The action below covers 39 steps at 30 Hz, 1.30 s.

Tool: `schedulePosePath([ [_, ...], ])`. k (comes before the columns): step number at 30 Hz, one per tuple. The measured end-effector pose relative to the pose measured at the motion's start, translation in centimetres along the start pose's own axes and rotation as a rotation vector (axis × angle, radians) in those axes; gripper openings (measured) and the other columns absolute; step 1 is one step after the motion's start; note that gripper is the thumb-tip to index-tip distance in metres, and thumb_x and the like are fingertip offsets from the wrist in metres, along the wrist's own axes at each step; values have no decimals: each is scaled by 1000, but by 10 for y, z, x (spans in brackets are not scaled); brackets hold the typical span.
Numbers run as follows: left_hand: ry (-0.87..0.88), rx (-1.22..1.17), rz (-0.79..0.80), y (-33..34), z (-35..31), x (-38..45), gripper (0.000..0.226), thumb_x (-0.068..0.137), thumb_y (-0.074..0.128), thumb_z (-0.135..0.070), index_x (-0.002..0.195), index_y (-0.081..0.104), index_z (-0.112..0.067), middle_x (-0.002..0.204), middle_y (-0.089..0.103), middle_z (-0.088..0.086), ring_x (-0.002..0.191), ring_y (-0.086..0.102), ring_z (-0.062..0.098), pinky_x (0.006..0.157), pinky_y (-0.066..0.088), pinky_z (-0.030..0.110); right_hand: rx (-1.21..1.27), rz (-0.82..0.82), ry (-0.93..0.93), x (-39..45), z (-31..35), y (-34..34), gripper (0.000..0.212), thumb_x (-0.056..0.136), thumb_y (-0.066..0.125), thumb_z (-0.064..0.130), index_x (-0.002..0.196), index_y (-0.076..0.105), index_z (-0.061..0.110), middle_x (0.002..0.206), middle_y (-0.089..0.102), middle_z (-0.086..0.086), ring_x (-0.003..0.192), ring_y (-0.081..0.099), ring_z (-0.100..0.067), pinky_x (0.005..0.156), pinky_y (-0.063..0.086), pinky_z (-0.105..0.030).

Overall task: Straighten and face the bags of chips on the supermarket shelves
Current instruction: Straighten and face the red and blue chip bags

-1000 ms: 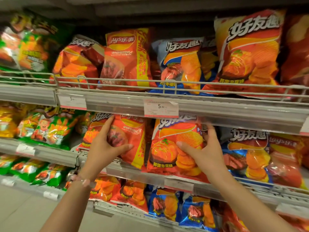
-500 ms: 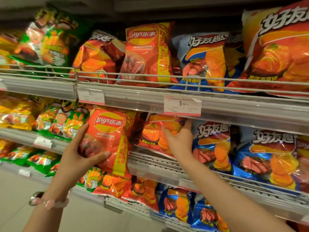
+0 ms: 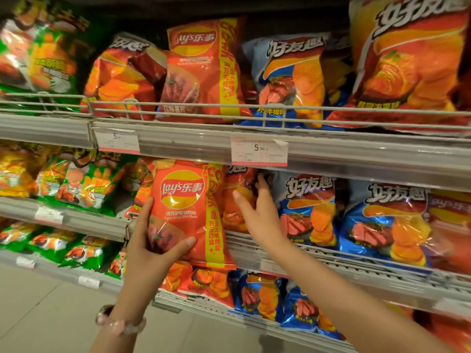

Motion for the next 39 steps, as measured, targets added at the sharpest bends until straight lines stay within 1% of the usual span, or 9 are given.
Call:
schedulePosePath([
  [4,-28,-26,76,30,-8,-9,105,47,95,-38,136,40,-53,134,51,-24,123,52,2,97,49,43,272,250,189,-39,14,-12,113,58,59,69,150,2,35,125,38,22,114,43,3,71,41,-2],
  [10,-4,19,217,83,-26,-29,107,51,93,-32,140,36,-47,144,42,-17,129,46,6,101,47,44,270,228,226,-45,10,-59,128,45,75,57,150,6,32,133,45,13,122,46,-9,103,45,-40],
  [14,29,-23,278,111,-38,-42,99,54,83,-25,137,34,-51,130,44,-42,121,48,-10,89,49,13,244,127,229,-55,0,-91,122,48,79,51,148,13,32,131,48,8,123,49,-14,101,47,-43],
  [18,-24,-20,391,140,-48,-54,109,53,84,-28,139,24,-56,134,44,-36,123,48,-7,94,47,14,265,60,180,-65,-11,-125,80,67,84,30,128,34,44,115,56,22,100,59,9,86,53,-22],
  [22,-81,36,509,180,-66,-66,116,50,86,-33,139,16,-56,130,48,-35,117,49,-12,87,46,7,262,-7,207,-75,-20,-170,76,67,85,27,122,38,50,110,57,21,101,60,5,90,53,-31],
  [25,-104,47,566,217,-81,-78,121,50,87,-32,147,15,-44,136,47,-22,120,51,-5,96,47,22,249,-52,197,-81,-26,-209,60,68,85,22,101,43,50,100,55,28,87,56,22,84,50,-21],
  [30,-100,41,711,277,-102,-101,123,49,90,-48,144,12,-53,125,46,-43,118,50,-11,87,47,9,260,-142,198,-96,-32,-285,56,68,84,20,108,49,39,102,64,17,88,64,10,76,56,-26],
  [34,-12,264,883,316,-110,-110,131,44,85,-66,142,-2,-61,151,6,-35,142,6,-5,114,22,30,227,-255,240,-106,-37,-360,61,67,84,26,115,46,32,115,64,3,95,67,-9,74,58,-29],
  [39,285,970,763,371,-95,-112,129,54,73,-74,147,-12,-45,156,-17,-2,142,-25,21,112,1,63,131,-389,181,-102,-53,-434,54,68,83,11,112,54,23,110,66,-2,97,64,-13,84,54,-31],
])
Point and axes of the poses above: each hand's wrist, its own x-axis towards the middle knuckle, its own y-axis out of the palm, z = x × y, the point moved 4 cm from there along x, towards the middle knuckle
